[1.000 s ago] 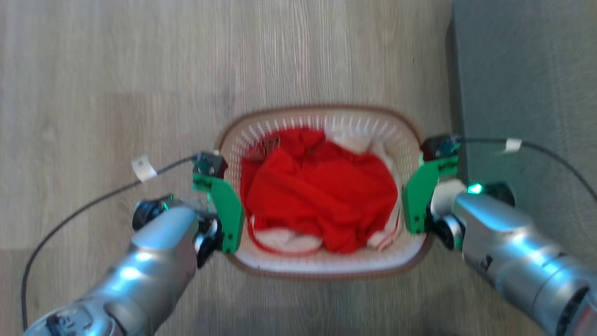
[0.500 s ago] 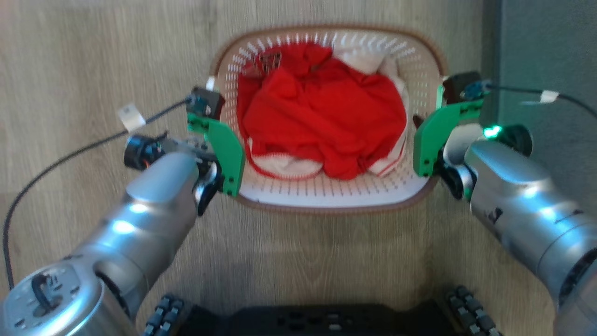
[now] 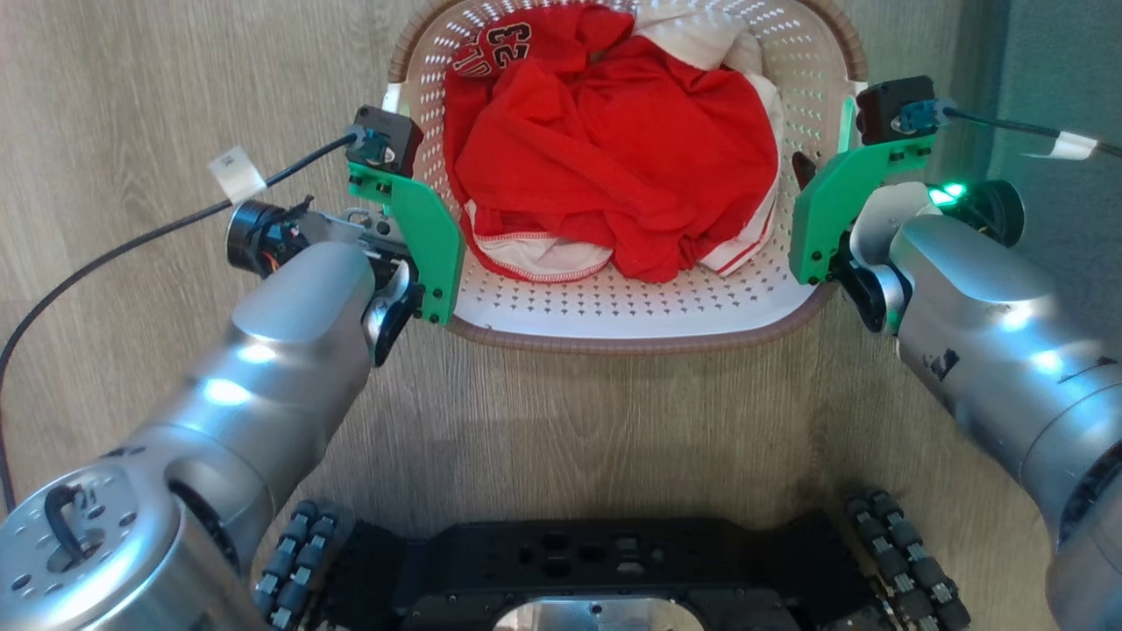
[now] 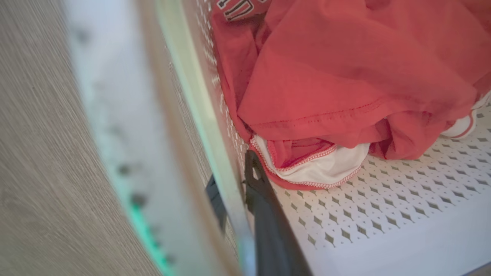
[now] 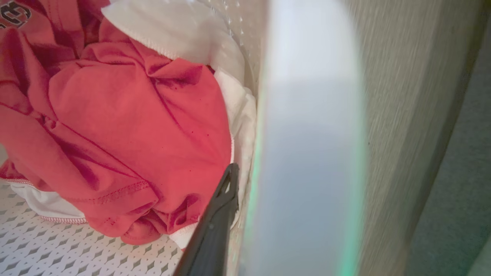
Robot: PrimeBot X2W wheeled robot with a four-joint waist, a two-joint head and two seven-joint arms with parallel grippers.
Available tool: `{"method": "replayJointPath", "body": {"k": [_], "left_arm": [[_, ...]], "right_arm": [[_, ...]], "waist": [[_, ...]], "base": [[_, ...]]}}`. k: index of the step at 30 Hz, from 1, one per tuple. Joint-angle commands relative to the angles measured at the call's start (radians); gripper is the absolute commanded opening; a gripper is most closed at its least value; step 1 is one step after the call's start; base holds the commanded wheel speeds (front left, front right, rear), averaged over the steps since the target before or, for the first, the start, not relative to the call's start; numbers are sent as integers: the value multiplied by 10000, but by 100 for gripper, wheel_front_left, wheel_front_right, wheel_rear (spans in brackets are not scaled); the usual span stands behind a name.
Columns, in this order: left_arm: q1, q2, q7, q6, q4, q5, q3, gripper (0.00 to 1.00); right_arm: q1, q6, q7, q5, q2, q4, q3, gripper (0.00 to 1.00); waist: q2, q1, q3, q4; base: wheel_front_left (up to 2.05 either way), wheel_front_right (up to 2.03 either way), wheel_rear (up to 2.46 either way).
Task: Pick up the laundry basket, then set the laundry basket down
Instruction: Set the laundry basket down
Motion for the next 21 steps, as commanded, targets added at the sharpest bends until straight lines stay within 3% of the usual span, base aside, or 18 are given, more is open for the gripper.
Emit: {"method": "replayJointPath", "body": {"k": [1,19,20,21], "left_arm": [[-56,-100,-11,-64,-341,149,0,0],[-314,-100,-8,96,-382,318,-40,0],[-307,-100,13,157,-373,254,-39,0],[-301,-100,18,232,-373,185,-38,5]], "right_arm": [[302,154,-192,-153,327,-209,175,0],[120,154,-343,-293,333,82,277,0],[100,154,-415,-340,327,117,282,9],[89,154,-496,-356,325,168,284,45]], "waist": [[0,-1,51,6],[0,-1,369,105],[0,-1,376,114],[0,-1,379,125]], "base": [[0,0,0],[0,0,0],[0,0,0],[0,0,0]]}}
